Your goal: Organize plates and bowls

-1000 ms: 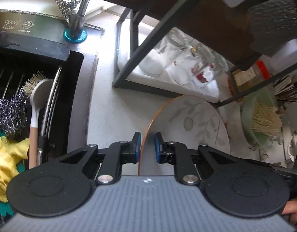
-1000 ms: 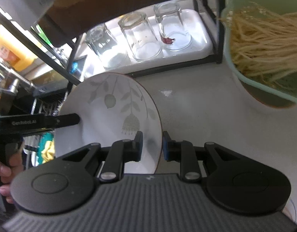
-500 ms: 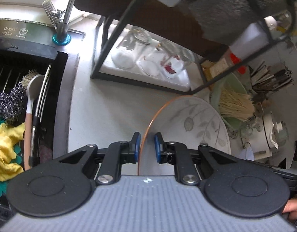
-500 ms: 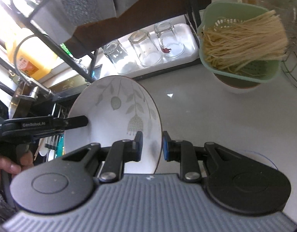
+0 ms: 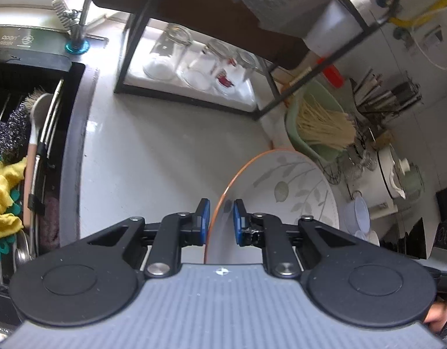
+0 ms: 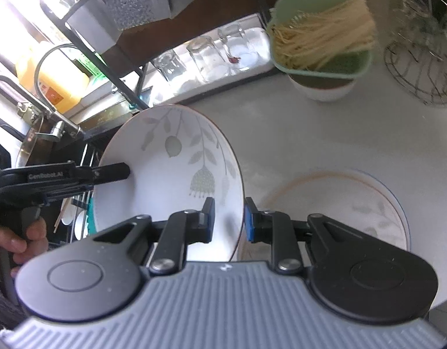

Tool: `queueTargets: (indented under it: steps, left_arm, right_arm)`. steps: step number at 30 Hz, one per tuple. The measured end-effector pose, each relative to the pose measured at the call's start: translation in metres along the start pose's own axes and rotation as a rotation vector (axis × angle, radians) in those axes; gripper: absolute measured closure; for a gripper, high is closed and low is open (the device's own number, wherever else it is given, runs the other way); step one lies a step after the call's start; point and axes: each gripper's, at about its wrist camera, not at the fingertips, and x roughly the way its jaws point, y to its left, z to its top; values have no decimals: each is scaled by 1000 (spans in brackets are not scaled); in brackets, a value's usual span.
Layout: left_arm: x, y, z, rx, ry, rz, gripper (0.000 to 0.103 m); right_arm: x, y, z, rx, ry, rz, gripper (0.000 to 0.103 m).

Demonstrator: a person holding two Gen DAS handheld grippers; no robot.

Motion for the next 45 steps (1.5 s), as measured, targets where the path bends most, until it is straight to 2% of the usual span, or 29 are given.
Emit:
queueTargets:
  steps: [10,16,22,28,32,40,45]
  left_arm:
    - [14,-37,-24,61,10,-23,85]
    - [38,-61,-43,88,50,9,85]
    - [69,-83,-57,161,119,57,85]
    - [93,-95,-66,198,147,87,85]
    - [100,-104,-72,240,145,130,85]
    - [115,-114,-75,263,142,196,85]
    - [123,-125,-77,304,122,241,80]
  right_arm:
    - [-34,-28,-29,44,-89,-14,79]
    - [-40,-52,-38,55,-116,-37,79]
    - [-33,-80,-48,87,-66,-77,79]
    - [-19,-99,-51,46,3,-110,79]
    - [-11,-107,-53,30,40,-117,79]
    - [3,-117,-49,10,105,-105,79]
    - [1,-124,-40,8,93,-93,79]
